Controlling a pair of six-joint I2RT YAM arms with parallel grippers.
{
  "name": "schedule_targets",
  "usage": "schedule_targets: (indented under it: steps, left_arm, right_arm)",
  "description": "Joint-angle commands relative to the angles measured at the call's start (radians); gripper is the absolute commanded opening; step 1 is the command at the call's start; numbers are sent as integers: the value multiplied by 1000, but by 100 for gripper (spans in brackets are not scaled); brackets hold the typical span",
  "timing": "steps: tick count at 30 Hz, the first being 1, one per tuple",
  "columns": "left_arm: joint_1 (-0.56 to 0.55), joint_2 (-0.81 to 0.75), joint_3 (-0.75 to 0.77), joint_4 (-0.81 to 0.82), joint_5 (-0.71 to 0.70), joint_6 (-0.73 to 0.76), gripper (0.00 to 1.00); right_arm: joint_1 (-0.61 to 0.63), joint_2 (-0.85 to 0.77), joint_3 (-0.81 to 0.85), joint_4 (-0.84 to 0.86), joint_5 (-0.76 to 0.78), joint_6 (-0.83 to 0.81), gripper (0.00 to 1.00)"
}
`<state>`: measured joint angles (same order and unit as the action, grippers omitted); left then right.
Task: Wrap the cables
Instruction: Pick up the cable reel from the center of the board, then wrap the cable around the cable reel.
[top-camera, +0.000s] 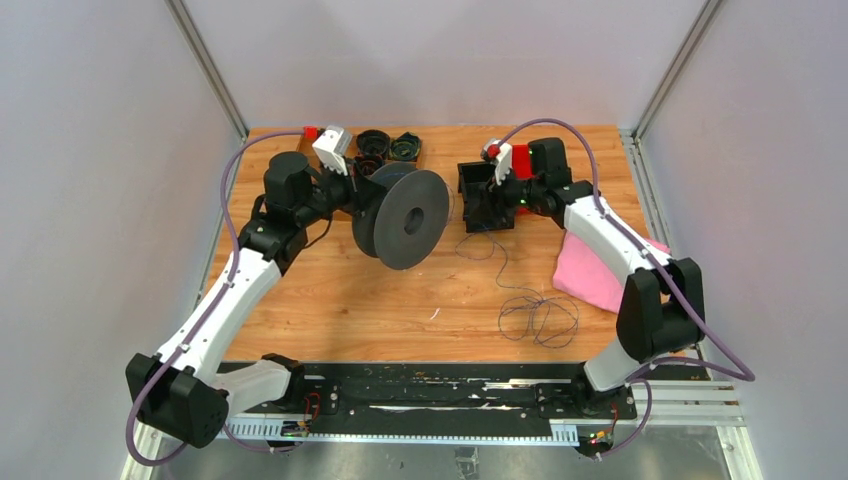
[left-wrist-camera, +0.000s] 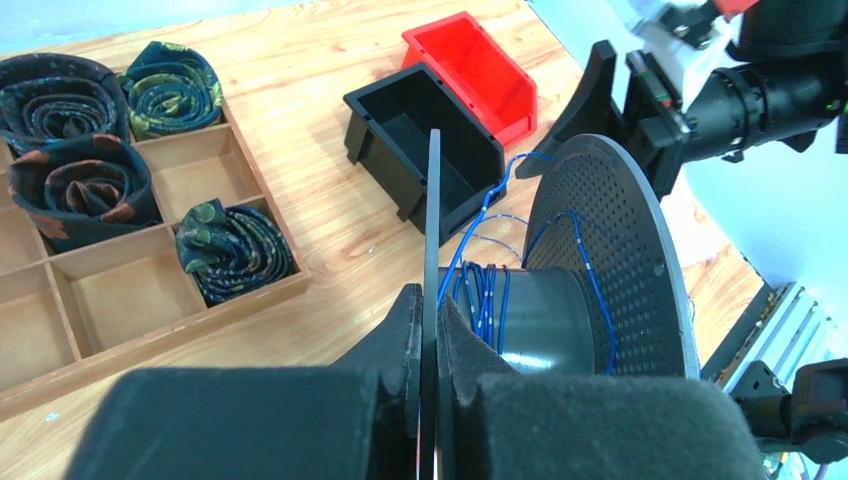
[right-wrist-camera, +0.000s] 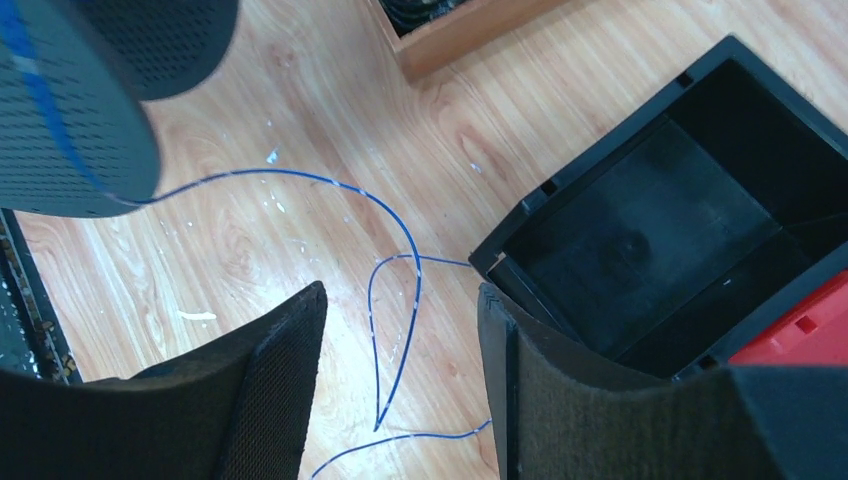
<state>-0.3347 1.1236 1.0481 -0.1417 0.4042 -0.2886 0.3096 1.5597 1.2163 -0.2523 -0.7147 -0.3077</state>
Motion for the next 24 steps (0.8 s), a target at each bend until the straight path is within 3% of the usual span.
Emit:
schedule_targets:
  steps: [1, 6, 8, 11, 13, 24]
  left_arm:
    - [13, -42, 58, 55, 19, -26, 0]
    - [19, -45, 59, 64, 21, -39, 0]
    - [21, -42, 62, 70, 17, -49, 0]
    - [27, -34, 75, 71, 1, -72, 0]
    - [32, -24, 90, 74, -15, -95, 0]
    - [75, 61, 240, -29, -230, -215, 0]
  right_arm:
    - [-5, 50, 33, -93, 43, -62, 58]
    - [4, 83, 12, -88, 41, -58, 54]
    - [9, 98, 13, -87, 27, -49, 41]
    - [23, 108, 2, -82, 22, -39, 14]
    - [35, 105, -22, -62, 28, -25, 4]
    - [132, -25, -238, 148, 44, 109, 1]
